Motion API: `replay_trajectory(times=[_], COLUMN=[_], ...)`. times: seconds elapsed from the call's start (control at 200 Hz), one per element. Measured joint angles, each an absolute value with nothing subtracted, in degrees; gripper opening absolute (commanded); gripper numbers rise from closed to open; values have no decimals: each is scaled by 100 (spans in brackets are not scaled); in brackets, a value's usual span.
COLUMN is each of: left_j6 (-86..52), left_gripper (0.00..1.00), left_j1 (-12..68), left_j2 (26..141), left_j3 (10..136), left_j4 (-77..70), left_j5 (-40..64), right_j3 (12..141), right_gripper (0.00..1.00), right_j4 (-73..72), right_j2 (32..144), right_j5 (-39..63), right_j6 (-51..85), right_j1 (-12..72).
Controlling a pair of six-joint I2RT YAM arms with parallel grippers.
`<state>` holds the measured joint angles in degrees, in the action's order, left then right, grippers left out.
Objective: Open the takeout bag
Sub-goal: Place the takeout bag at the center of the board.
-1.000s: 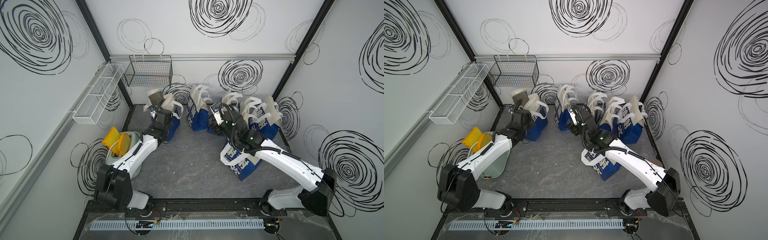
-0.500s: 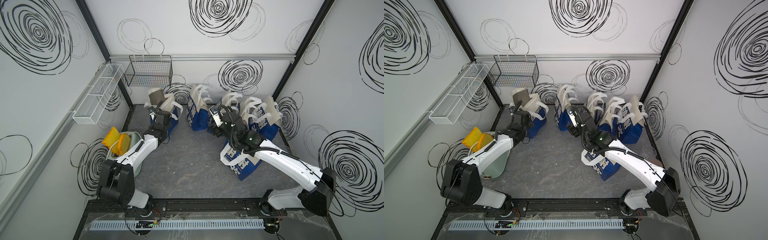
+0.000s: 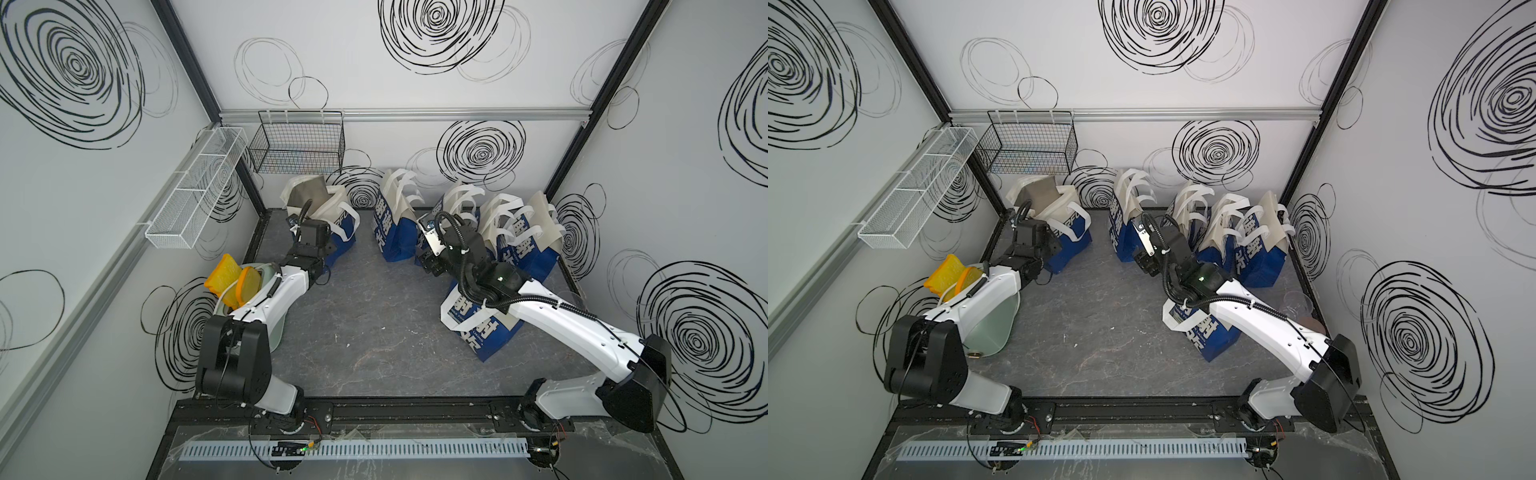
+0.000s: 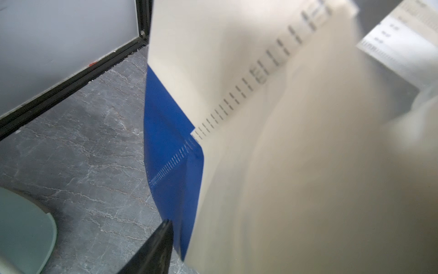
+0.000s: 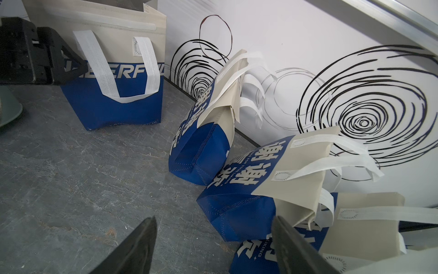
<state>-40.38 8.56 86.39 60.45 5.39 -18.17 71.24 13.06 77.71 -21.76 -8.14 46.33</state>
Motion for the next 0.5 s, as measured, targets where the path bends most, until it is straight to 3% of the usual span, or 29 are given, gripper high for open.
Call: replay_trajectory(times=[0.275, 0.5], left_j6=[-4093, -4104], left_gripper=[77, 78], left_j1=[856, 886], left_j2=[8095, 7568], left_j3=[5850, 5540], left_j4=[545, 600], left_j5=[-1568, -1431], right_j3=[7124, 7124], right_gripper=[79, 79], right_j4=[1304, 1304], right_j2=[7771, 7771], right_j5=[-2139, -2117], right_j6=[-814, -814], right_j1=[4624, 4624])
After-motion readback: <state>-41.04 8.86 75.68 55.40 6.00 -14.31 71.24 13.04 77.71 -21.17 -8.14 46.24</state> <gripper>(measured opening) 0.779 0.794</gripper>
